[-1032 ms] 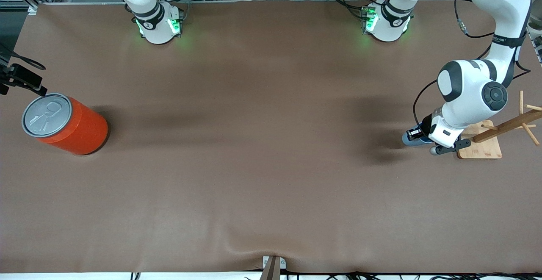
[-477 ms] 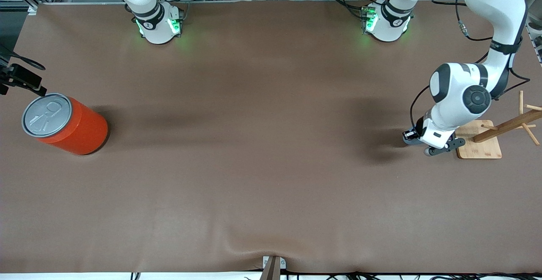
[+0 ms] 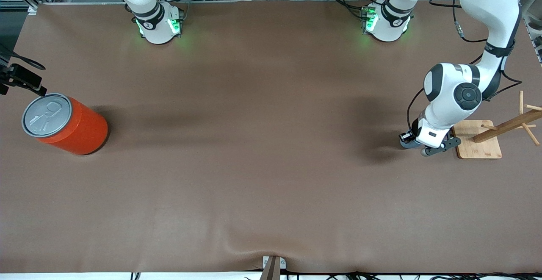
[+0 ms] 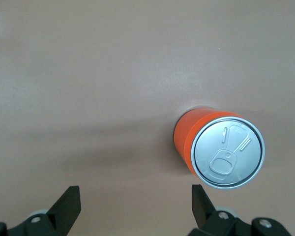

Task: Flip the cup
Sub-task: 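Rotate the blue cup upright and lower it beside the wooden stand, then open the left gripper and release the upright blue cup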

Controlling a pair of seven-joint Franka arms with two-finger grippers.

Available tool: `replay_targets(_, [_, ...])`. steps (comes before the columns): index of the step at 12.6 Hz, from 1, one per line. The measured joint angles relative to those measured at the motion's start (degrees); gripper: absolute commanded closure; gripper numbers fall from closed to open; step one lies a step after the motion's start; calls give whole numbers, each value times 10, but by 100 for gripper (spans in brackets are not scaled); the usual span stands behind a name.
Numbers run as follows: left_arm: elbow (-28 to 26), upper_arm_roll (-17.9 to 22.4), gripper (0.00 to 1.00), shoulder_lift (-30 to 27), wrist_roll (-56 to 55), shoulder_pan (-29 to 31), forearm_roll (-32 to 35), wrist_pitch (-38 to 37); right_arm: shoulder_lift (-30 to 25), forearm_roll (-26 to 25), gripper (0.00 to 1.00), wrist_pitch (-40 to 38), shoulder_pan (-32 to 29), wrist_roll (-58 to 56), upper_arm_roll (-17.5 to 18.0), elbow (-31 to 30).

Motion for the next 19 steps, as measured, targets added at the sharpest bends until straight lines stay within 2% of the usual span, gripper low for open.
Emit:
replay_targets(1, [0, 0, 0, 0, 0, 0, 0, 0, 0, 0, 0, 0, 0, 0, 0, 0])
replay_targets(6, [13, 2, 0, -9, -1, 7, 0, -10, 0, 0, 0, 0, 0, 0, 0, 0])
replay_targets(7, [30, 2, 0, -21, -1, 9, 0, -50, 0, 0, 0, 1, 0, 0, 1, 0])
replay_targets(11, [144, -15, 0, -87, -1, 9, 0, -288, 1, 0, 0, 2, 1, 0, 3, -1])
replay_targets(13, [197, -28, 0, -110, -1, 8, -3, -355, 1, 0, 0, 2, 1, 0, 3, -1])
replay_targets(17, [312, -32, 0, -121, -1, 9, -33, -510, 1, 0, 0, 1, 1, 0, 3, -1])
replay_targets(19, [349, -30, 0, -141, -1, 10, -33, -541, 1, 0, 0, 2, 1, 0, 3, -1])
